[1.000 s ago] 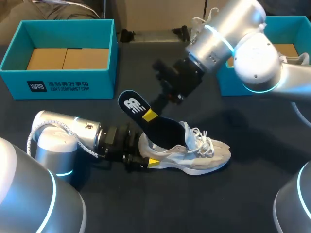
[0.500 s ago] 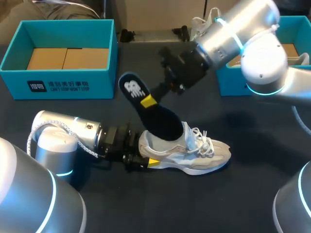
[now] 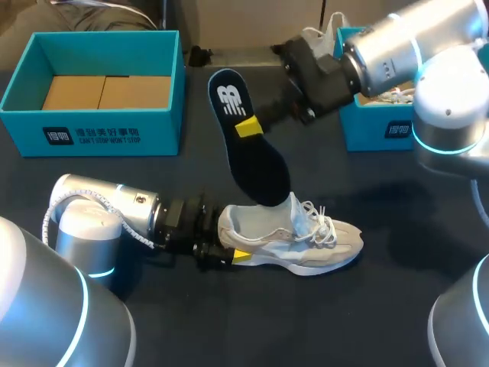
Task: Take the shoe out of the shoebox, open the shoe tongue, remove and reinsert the insole, then place the shoe into the shoebox
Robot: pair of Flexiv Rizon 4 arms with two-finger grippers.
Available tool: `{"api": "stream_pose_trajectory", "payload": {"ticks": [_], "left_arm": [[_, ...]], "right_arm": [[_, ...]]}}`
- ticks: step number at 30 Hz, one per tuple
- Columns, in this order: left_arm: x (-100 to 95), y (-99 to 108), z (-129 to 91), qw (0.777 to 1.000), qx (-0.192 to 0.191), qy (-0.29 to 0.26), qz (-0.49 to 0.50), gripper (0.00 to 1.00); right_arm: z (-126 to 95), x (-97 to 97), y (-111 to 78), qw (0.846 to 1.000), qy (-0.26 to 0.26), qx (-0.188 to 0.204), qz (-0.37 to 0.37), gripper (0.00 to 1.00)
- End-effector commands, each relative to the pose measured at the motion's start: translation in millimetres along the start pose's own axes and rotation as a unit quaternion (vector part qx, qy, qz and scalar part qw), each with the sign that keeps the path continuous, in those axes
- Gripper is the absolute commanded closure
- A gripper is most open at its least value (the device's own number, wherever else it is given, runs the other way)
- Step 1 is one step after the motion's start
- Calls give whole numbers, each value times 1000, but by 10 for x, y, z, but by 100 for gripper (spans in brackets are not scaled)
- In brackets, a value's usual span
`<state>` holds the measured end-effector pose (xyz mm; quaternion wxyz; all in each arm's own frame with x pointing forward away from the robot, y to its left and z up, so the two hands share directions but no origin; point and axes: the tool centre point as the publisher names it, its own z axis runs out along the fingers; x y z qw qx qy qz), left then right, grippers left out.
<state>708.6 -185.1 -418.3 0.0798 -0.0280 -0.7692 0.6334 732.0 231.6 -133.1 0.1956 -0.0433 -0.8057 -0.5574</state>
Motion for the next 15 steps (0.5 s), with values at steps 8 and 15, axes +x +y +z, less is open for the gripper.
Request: {"api": "stream_pose_trajectory", "payload": {"ticks": [8, 15], "left_arm": [[-6, -9, 6, 1000, -1, 0, -1, 100], [-6, -9, 6, 1000, -1, 0, -1, 100]], "right_arm": [[-285, 342, 103, 997, -47, -53, 6, 100], [-553, 733, 185, 993, -65, -97, -7, 100]]}}
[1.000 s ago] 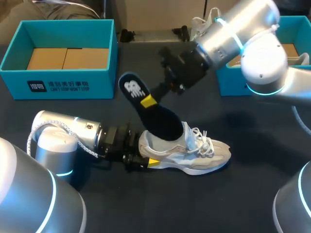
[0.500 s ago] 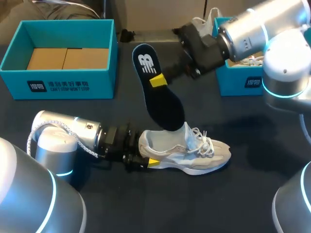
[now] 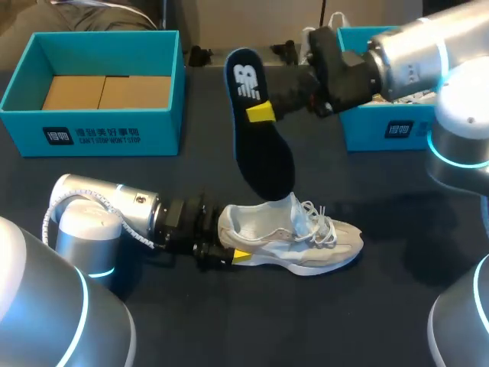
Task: Take the shoe out of the shoebox, open the shoe tongue, remove and reinsert the insole, then place the shoe into the shoebox
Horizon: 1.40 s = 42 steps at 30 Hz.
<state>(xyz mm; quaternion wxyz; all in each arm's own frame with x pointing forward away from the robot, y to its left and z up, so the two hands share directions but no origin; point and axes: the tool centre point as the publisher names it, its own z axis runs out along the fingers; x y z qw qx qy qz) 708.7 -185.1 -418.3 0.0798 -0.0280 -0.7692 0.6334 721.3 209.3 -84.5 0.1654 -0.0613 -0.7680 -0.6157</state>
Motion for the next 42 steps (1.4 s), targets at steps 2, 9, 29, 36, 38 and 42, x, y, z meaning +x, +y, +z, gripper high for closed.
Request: {"api": "stream_pose_trajectory", "payload": {"ticks": [2, 9, 29, 36, 38, 42], "left_arm": [[-6, -9, 5, 1000, -1, 0, -1, 100], [-6, -9, 5, 1000, -1, 0, -1, 100], [-6, -9, 5, 1000, -1, 0, -1, 100], [-6, -9, 5, 1000, -1, 0, -1, 100], [-6, -9, 5, 1000, -1, 0, -1, 100], [-6, -9, 5, 1000, -1, 0, -1, 100]], "right_arm": [[-267, 416, -83, 999, -42, -23, 3, 100], [-267, 416, -83, 999, -42, -23, 3, 100], [-630, 1000, -57, 995, -57, -74, 26, 100], [-630, 1003, -56, 995, -58, -75, 31, 100], [-662, 1032, -78, 994, -63, -75, 42, 100], [-729, 1107, -103, 993, -64, -77, 55, 100]]}}
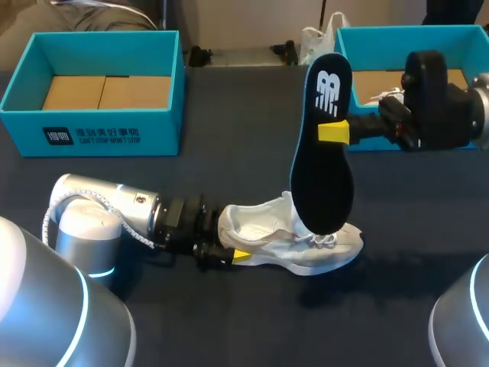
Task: Take the shoe out of the shoebox, open the shoe tongue, remove and reinsert the insole, then place the shoe into the shoebox
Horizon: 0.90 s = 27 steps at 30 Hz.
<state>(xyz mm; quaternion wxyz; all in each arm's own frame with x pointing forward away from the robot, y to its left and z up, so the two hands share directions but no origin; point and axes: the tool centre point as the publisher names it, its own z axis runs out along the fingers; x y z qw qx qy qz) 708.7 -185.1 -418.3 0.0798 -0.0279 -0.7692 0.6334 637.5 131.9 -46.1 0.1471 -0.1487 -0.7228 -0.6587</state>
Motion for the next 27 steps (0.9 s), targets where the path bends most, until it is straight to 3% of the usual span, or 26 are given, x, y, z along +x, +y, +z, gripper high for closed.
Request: {"api": "stream_pose_trajectory", "payload": {"ticks": [1, 10, 23, 24, 25, 26, 27], "left_arm": [[-5, -9, 6, 1000, -1, 0, -1, 100], [-5, -9, 6, 1000, -1, 0, -1, 100], [-3, -8, -15, 1000, -1, 6, -3, 100], [5, -14, -28, 1000, -1, 10, -6, 86], [7, -17, -35, 1000, -1, 9, -5, 53], [10, -19, -45, 1000, -6, 10, -3, 4], [16, -20, -55, 1000, -7, 10, -3, 0]], "right_arm": [[-97, 114, -29, 1000, -7, 0, 5, 100], [-186, 205, -39, 999, -7, 21, 25, 100], [-186, 205, -39, 999, -7, 21, 25, 100], [-186, 205, -39, 999, -7, 21, 25, 100], [-186, 205, -39, 999, -7, 21, 25, 100], [-186, 205, -39, 999, -7, 21, 25, 100], [-186, 205, -39, 999, -7, 21, 25, 100]]}}
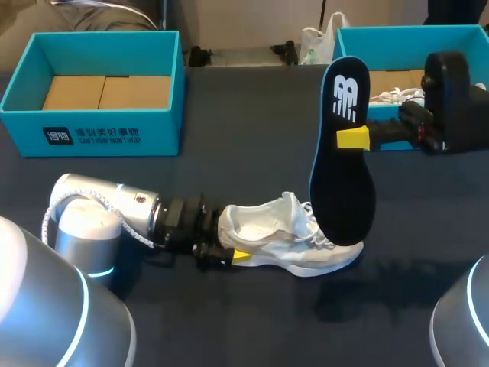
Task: Take the shoe out of the shoebox, open the shoe tongue, remove and reinsert the insole, then place the shoe into the shoebox
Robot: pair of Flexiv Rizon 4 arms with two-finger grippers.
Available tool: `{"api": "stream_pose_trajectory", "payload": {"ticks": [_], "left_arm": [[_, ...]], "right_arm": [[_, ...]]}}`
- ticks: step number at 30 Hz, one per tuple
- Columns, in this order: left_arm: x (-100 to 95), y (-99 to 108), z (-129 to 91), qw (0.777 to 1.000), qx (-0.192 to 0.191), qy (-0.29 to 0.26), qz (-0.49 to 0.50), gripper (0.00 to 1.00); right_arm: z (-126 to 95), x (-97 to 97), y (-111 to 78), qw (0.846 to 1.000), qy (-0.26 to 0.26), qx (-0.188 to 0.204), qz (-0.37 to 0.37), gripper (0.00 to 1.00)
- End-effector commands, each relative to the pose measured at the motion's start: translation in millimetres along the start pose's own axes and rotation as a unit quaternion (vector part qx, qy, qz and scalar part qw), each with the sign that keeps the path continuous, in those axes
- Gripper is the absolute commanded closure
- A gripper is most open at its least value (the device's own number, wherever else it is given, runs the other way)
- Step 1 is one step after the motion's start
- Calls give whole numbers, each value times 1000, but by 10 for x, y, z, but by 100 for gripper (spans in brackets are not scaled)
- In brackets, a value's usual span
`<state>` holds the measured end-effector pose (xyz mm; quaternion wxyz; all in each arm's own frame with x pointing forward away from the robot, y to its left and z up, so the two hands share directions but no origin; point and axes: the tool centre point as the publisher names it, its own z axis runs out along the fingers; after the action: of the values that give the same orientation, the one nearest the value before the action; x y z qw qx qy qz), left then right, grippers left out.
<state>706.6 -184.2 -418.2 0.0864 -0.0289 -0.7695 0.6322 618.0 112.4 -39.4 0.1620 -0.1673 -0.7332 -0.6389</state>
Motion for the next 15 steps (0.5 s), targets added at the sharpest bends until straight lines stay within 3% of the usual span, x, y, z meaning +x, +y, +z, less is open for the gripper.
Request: {"api": "stream_pose_trajectory", "payload": {"ticks": [1, 15], "left_arm": [[-2, -25, -59, 1000, -8, 4, 1, 0], [29, -15, -240, 999, -49, -10, 10, 0]], "right_arm": [[12, 4, -2, 1000, -1, 1, 1, 100], [12, 4, -2, 1000, -1, 1, 1, 100]]}}
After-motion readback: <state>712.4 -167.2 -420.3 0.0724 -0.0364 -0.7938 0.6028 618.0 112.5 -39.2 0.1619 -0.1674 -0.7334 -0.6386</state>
